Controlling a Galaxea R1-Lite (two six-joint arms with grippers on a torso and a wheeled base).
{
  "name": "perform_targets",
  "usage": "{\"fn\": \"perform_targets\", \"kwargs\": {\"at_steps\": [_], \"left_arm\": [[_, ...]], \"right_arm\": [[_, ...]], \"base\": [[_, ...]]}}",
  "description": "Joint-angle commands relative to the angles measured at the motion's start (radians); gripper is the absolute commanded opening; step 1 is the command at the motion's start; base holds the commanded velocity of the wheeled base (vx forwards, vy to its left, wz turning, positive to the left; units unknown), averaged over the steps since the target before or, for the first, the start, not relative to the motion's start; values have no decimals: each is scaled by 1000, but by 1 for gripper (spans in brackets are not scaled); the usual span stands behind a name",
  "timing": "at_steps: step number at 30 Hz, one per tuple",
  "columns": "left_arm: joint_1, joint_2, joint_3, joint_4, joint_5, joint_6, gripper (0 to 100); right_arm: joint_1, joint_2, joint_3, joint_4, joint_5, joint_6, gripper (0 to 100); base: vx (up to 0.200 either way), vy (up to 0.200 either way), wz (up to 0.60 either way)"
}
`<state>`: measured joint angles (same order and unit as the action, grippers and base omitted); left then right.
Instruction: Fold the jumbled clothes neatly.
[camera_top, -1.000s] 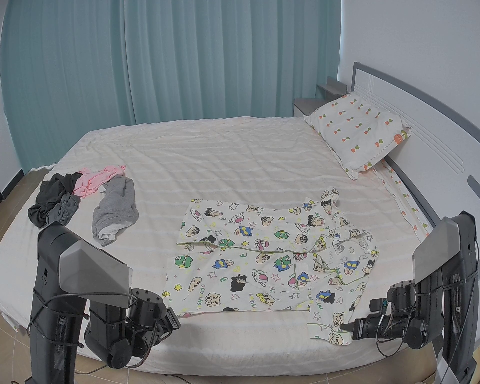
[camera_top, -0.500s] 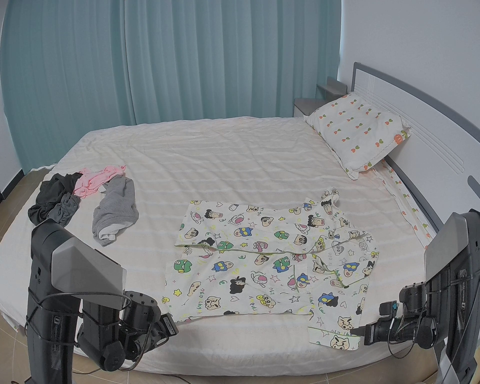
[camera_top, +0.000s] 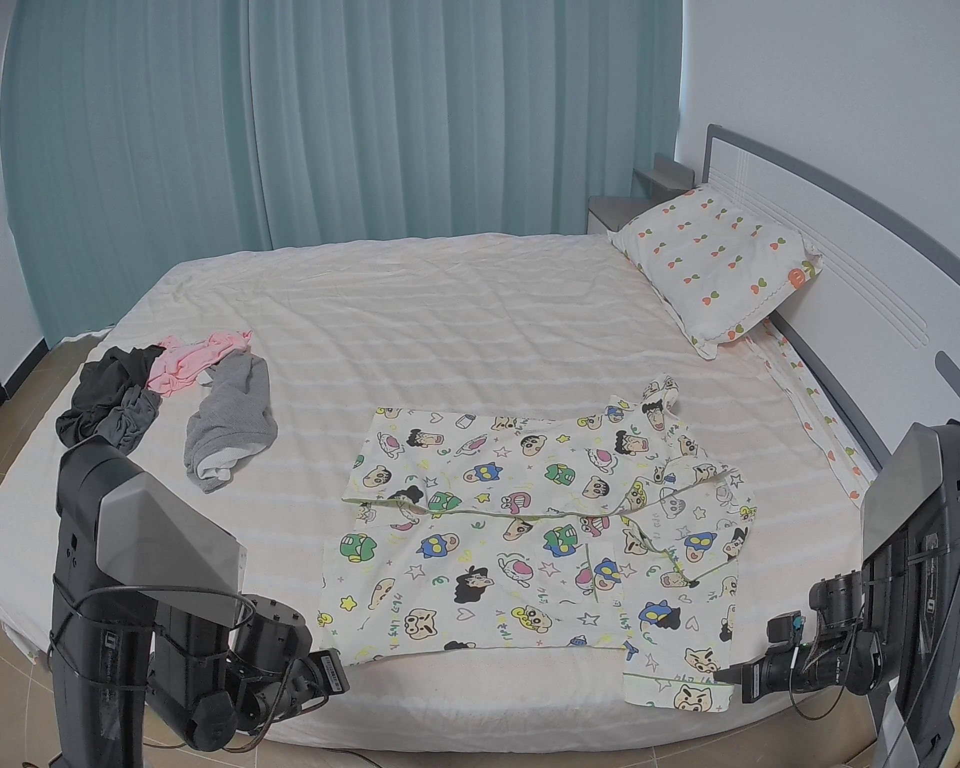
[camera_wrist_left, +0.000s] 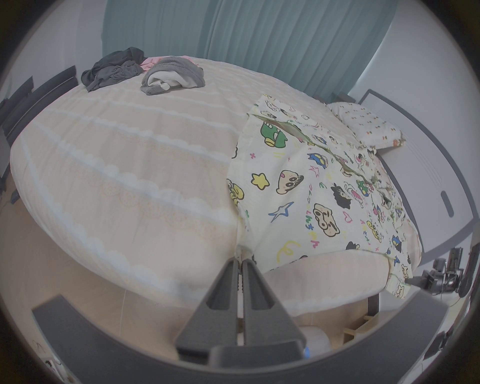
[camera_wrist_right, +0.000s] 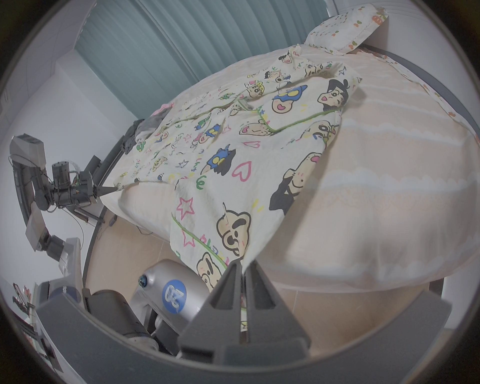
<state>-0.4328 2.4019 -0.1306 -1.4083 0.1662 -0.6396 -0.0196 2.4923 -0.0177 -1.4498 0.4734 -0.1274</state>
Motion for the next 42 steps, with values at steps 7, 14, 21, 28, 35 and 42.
{"fn": "perform_targets", "kwargs": {"at_steps": [7,14,21,28,35,42], "left_arm": [[-3,29,48,0,-7,61,0],[-4,37,52,0,-5,67,0],[-7,37,72,0,-7,90,0],[-3,48,62,-1,-2,101,0],[-3,49,66,-21,-4,103,0],[-1,48,68,-21,-2,103,100]], "right_arm": [[-40,-44,18,97,1,-87,0],[-51,-72,18,152,2,-130,0],[-63,-101,18,244,2,-205,0],[-66,-105,18,246,2,-218,0],[-65,-104,15,244,-9,-215,0],[-66,-104,18,252,-25,-232,100]], "base": [[0,0,0],[0,0,0],[0,0,0],[0,0,0],[0,0,0],[0,0,0]]}}
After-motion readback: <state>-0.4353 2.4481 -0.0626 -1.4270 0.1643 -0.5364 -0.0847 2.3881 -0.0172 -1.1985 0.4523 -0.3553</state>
